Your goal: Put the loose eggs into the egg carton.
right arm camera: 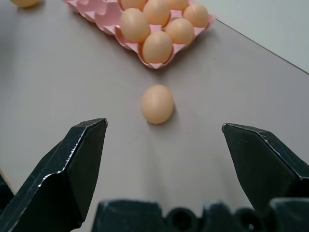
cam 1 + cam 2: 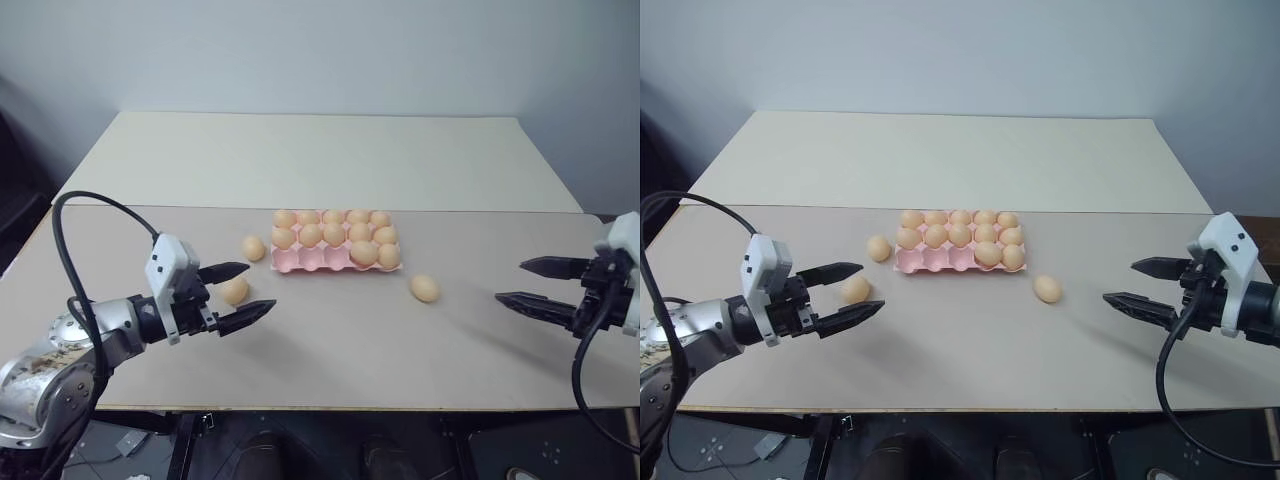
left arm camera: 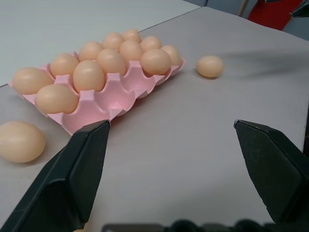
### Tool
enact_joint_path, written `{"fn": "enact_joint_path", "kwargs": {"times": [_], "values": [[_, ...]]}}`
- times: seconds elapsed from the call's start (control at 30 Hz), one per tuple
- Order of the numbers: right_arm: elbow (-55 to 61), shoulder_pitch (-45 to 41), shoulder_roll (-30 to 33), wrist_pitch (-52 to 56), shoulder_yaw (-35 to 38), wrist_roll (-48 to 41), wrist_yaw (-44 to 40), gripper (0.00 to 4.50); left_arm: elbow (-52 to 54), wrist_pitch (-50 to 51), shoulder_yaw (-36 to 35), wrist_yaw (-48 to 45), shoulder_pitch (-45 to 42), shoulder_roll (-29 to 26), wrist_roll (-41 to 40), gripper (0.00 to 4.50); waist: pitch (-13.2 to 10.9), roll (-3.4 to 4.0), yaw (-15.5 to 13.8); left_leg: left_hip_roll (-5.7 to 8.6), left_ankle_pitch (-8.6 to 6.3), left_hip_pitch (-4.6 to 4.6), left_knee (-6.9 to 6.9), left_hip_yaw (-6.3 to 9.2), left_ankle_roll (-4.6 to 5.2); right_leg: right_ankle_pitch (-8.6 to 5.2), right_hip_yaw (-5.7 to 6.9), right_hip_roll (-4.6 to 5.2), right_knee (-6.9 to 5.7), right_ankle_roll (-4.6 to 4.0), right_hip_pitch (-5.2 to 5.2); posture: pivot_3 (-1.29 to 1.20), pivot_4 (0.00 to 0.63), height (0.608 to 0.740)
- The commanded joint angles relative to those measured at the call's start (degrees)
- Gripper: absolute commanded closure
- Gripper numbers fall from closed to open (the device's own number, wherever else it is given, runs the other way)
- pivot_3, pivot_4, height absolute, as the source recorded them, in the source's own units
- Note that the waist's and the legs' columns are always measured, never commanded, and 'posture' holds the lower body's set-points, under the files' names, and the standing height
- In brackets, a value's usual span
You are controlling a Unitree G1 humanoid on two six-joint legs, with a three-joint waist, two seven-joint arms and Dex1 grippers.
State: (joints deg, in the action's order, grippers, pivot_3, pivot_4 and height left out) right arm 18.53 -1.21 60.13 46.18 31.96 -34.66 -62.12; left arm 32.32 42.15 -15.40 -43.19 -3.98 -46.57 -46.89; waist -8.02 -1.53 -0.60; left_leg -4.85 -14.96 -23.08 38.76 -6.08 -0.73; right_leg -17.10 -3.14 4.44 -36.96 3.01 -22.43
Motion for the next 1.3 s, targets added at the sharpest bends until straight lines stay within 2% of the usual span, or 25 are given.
{"fn": "enact_joint_path", "kwargs": {"times": [0.03,0.33,0.47,0.6,0.77,0.87,1.3], "values": [[0.31,1.05,0.57,-1.65,3.07,0.3,0.42,0.04,0.13,-0.85,-0.86,-1.22,-0.82,-0.58,-0.52,0.0,0.0,0.0,0.0,0.0,0.0,0.0,0.0,0.0,0.0,0.0,0.0,0.0,0.0,0.0,0.0,0.0,0.15,0.74],[2.46,2.13,-3.61,-0.26,1.02,-0.87,6.33,0.04,1.18,-0.06,1.28,-1.69,-1.4,-0.02,-1.54,0.0,0.0,0.0,-0.01,0.0,0.0,0.01,0.01,0.01,0.0,0.0,0.0,0.0,0.0,0.01,0.04,0.0,0.15,0.74],[2.55,0.51,-4.31,0.79,-2.71,-0.75,8.92,0.04,1.4,-0.41,2.08,-1.7,-1.17,-0.11,-0.71,0.0,0.0,0.0,0.02,0.0,0.0,0.02,0.01,0.01,0.0,0.0,0.0,0.0,-0.01,0.01,0.04,0.0,0.15,0.74],[2.06,-4.19,-6.93,-0.71,-11.28,4.1,15.74,0.04,1.7,-0.41,2.6,-0.96,-1.41,0.35,-0.66,0.0,0.0,0.0,0.17,0.0,0.0,0.07,0.01,0.0,0.0,0.0,-0.01,0.0,-0.02,0.01,0.06,0.0,0.15,0.74],[1.45,-6.83,-11.68,-1.75,-17.4,7.21,20.84,0.04,2.44,-0.2,2.79,0.01,-1.28,0.85,-0.78,0.0,0.0,0.0,-0.06,0.0,0.0,-0.04,0.01,0.0,-0.01,0.0,0.0,0.01,0.0,0.01,-0.01,0.0,0.15,0.74],[0.35,-8.69,-15.15,-2.45,-19.34,8.43,23.51,0.04,2.83,-0.18,2.38,0.28,-0.67,0.86,-0.91,0.0,0.0,0.0,-0.04,0.01,0.0,-0.04,0.06,0.0,-0.01,0.0,0.0,0.01,-0.02,0.01,-0.01,0.0,0.15,0.74],[-2.87,-14.32,-21.51,-2.25,-25.54,13.22,29.2,0.04,3.85,-0.07,1.94,1.5,0.16,1.26,-1.38,0.0,0.0,0.01,-0.01,0.0,0.0,-0.05,0.02,0.0,-0.01,0.0,0.01,0.0,-0.03,0.01,-0.04,0.0,0.15,0.74]]}}
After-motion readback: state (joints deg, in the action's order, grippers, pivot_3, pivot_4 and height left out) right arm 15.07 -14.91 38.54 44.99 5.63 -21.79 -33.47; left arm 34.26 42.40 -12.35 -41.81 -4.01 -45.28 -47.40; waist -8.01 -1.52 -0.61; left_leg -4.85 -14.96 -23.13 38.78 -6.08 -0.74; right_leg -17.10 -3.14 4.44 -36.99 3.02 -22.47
